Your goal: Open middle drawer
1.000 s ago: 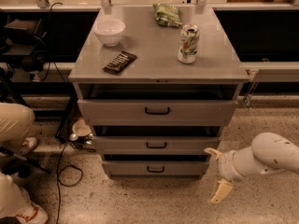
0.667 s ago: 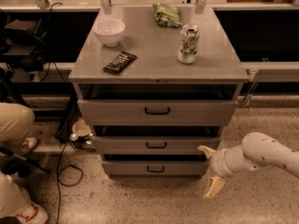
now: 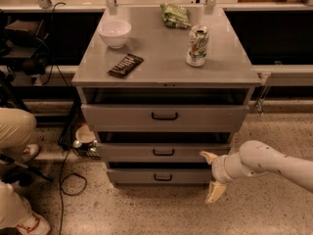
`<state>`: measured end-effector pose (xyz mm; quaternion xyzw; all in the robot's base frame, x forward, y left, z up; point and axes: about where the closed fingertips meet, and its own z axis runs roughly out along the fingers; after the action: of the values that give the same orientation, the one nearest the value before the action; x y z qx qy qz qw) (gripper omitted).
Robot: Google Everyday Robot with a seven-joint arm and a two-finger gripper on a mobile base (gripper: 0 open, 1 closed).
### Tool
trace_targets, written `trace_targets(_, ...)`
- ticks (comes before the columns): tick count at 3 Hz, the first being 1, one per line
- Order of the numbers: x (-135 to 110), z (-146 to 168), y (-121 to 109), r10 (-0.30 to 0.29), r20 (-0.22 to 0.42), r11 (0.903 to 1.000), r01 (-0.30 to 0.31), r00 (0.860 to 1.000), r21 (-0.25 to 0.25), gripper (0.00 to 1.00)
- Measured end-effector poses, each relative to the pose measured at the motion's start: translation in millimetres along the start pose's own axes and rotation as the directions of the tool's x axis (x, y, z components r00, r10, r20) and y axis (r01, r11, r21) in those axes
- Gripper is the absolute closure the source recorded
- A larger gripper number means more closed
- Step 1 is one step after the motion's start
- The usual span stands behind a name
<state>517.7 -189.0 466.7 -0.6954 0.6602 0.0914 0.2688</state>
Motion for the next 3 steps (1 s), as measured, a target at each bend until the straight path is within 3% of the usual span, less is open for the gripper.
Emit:
trace_targets(2, 2, 2, -1, -0.017, -0.003, 0.9998, 0.017, 1.0, 0.013, 0.0)
trace_targets(3, 10, 8, -26, -0.087, 0.001, 0.9889, 0.087, 0.996, 0.12, 0.0)
